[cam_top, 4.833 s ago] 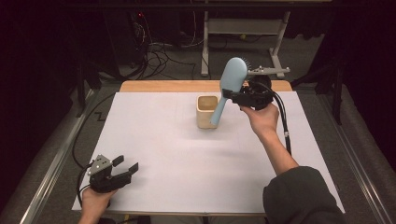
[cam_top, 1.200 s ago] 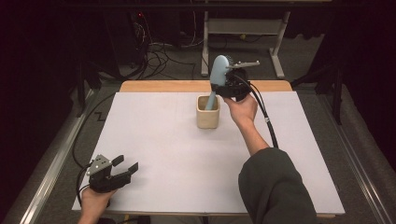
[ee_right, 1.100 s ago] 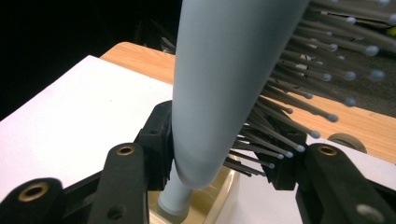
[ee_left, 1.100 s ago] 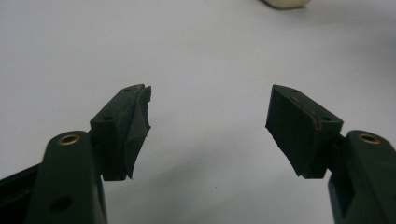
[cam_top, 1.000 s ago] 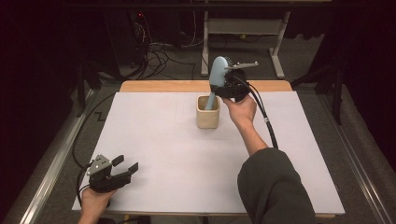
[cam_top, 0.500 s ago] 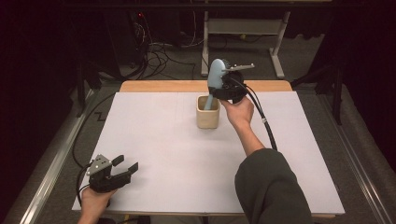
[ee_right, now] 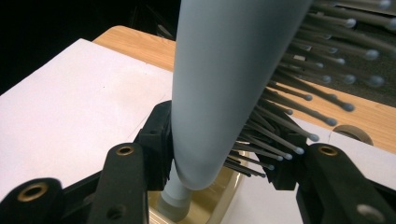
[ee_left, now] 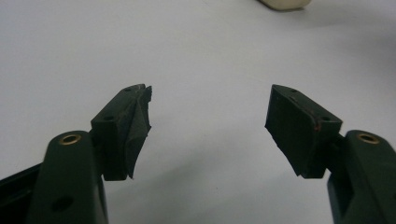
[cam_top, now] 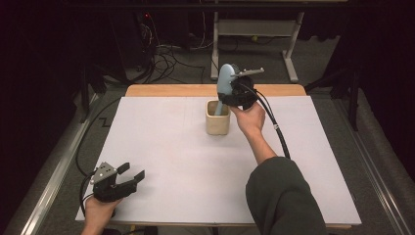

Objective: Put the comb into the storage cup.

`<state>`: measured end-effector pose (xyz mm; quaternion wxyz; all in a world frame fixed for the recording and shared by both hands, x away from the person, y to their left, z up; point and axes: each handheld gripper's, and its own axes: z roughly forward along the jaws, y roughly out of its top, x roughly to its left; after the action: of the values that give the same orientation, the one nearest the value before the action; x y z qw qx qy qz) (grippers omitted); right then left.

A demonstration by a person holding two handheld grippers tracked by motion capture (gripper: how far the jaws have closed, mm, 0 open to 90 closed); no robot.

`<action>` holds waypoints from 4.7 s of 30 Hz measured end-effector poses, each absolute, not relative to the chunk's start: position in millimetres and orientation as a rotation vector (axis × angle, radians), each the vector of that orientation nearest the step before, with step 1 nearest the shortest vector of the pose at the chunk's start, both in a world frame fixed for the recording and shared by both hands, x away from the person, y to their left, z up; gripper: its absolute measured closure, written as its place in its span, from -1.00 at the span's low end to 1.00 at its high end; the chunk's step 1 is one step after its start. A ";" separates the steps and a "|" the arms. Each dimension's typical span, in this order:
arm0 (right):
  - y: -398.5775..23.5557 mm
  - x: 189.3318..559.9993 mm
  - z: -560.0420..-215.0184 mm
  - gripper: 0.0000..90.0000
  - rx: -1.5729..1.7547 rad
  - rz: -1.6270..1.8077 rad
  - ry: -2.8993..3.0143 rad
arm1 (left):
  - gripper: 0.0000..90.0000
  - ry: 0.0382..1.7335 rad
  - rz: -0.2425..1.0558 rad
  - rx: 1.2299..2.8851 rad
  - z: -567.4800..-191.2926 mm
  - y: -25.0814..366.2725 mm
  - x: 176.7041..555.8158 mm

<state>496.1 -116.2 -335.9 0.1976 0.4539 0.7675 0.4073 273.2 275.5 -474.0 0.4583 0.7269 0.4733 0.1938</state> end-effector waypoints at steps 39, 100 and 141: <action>-114.8 501.0 -356.9 0.15 1.301 1.066 2.197 | -0.32 1.163 0.474 1.789 -473.4 276.0 273.1; -141.6 486.6 -352.9 -0.21 1.237 1.095 2.139 | -0.32 1.170 0.475 1.783 -473.5 276.7 273.3; -173.4 464.2 -349.3 -0.21 1.199 1.128 2.130 | -0.32 1.175 0.475 1.778 -473.5 277.4 273.5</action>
<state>464.2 -173.4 -349.3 0.2228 0.4341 0.7715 0.4083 273.5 277.4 -473.5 0.4611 0.7225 0.4775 0.1932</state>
